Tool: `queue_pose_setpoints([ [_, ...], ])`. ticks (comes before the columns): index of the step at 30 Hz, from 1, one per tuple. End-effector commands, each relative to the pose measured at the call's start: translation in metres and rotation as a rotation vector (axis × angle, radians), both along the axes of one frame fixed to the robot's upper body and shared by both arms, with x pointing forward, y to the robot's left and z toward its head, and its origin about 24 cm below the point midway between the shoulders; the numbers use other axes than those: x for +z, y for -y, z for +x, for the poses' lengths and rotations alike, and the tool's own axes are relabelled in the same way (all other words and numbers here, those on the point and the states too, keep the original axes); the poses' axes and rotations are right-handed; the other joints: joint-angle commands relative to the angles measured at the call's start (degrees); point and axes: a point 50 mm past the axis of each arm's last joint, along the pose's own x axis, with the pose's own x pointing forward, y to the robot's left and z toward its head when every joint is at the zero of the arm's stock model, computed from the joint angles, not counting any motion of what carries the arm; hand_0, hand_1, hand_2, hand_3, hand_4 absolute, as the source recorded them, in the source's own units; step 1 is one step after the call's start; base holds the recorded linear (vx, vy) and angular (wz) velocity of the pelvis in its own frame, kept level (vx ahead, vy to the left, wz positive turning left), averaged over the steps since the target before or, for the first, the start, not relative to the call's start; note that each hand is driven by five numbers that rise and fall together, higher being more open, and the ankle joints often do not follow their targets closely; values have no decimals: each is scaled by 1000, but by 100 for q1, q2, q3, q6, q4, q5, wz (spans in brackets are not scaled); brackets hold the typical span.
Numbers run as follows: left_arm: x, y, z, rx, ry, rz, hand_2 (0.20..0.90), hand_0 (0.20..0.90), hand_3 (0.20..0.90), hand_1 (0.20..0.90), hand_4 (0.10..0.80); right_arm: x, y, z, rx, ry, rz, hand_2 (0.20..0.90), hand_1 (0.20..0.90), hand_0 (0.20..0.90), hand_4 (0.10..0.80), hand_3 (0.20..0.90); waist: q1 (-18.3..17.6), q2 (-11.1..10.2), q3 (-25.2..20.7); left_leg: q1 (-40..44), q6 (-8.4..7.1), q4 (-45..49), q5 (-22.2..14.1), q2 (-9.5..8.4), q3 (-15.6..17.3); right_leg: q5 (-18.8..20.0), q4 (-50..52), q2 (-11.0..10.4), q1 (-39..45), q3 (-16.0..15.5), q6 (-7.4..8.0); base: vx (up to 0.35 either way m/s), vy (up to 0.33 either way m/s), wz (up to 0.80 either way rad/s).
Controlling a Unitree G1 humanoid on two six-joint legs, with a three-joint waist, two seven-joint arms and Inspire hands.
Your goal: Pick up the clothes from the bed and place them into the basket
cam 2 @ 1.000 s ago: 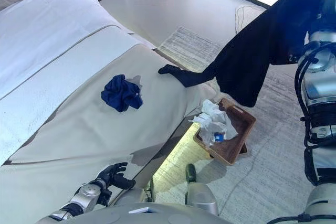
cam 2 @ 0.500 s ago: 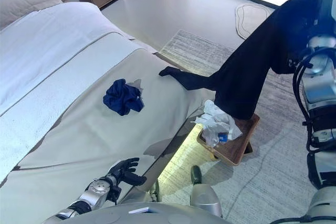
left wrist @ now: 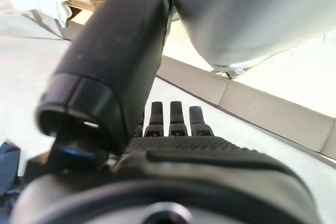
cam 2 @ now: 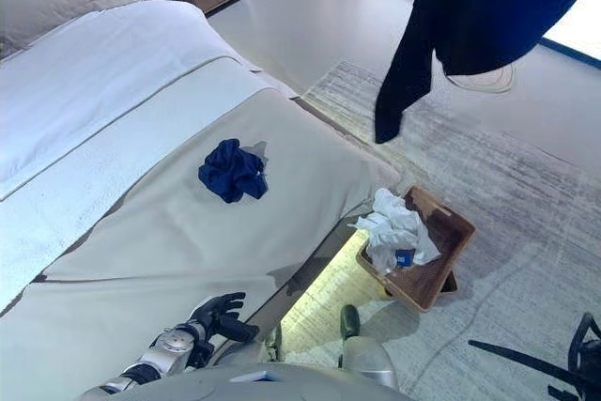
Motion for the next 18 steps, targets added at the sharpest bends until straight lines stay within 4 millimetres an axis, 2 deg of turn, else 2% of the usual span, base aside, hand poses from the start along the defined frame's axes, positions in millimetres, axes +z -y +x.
queue_pose_setpoints([
  [1,0,-22,-9,-48,-44,70,900,900,900,900,800,16,13,-17,-50,12,13,300,300,300,100,200,109,-600,-846,40,-129,457,-622,29,-404,-367,128,119,215,-167,-69,-30,45,4],
  [7,1,-25,-9,-44,-44,69,900,900,900,900,800,-6,24,6,-54,-176,45,300,300,300,100,200,127,-541,-842,165,-142,270,-650,38,-337,-367,66,87,240,-191,-33,-6,50,-4],
  [16,1,-23,-7,-44,-35,63,900,900,900,900,800,-31,36,20,-64,-266,102,300,300,300,100,200,85,-458,-761,201,-107,191,-651,13,-246,-370,81,42,209,-182,-25,-7,13,-1],
  [18,0,-21,-8,-56,-36,64,900,900,900,900,800,-47,43,24,-58,-316,119,300,300,300,100,200,34,-388,-713,202,-88,143,-638,-8,-229,-356,90,24,178,-151,-21,-46,44,-2],
])
